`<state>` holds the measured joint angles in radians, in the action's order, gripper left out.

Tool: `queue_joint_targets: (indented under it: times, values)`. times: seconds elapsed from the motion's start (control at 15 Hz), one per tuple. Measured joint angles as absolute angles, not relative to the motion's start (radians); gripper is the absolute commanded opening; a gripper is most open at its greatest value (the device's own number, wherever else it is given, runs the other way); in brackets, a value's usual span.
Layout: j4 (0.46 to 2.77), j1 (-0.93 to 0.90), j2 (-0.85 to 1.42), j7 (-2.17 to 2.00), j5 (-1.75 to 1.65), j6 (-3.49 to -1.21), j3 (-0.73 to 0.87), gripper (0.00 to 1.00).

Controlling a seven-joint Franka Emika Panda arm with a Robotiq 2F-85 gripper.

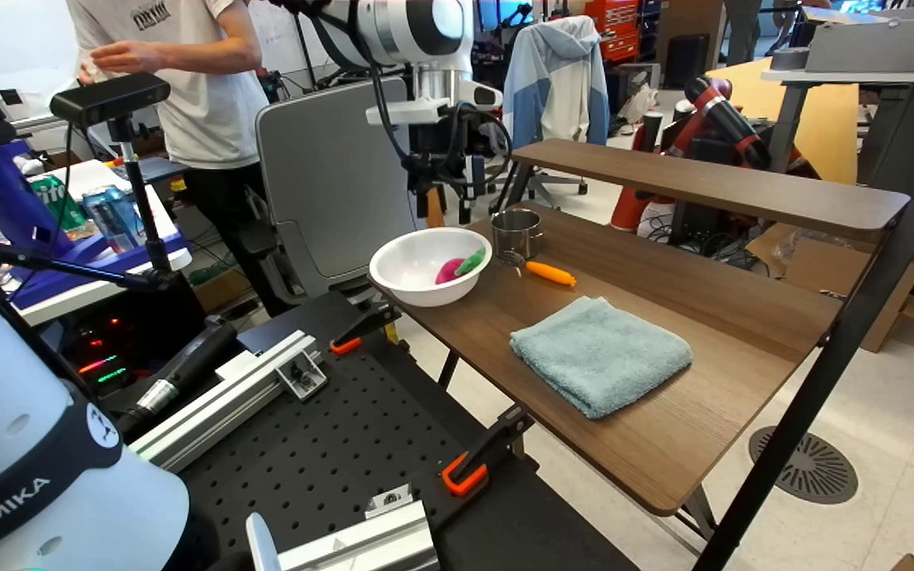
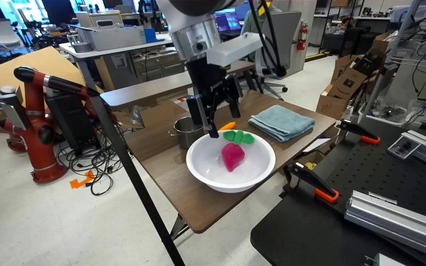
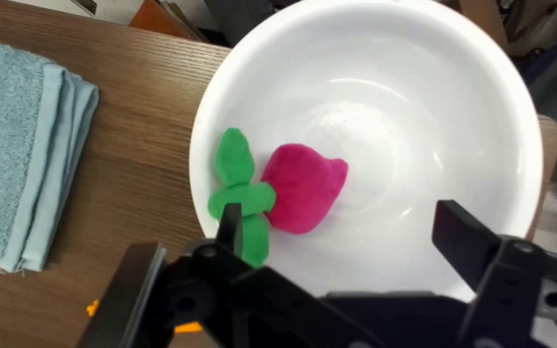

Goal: Put the beetroot plushie in the white bowl

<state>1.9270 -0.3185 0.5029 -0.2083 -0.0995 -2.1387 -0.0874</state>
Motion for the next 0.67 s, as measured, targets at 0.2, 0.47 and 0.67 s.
queue_joint_targets:
  times: [0.2, 0.47, 0.67]
  values:
    - [1.974, -0.316, 0.444, -0.201, -0.099, -2.136, -0.087, 1.0]
    - [1.984, -0.315, 0.444, -0.2, -0.099, -2.137, -0.087, 1.0]
    - [1.984, -0.315, 0.444, -0.2, -0.099, -2.137, -0.087, 1.0]
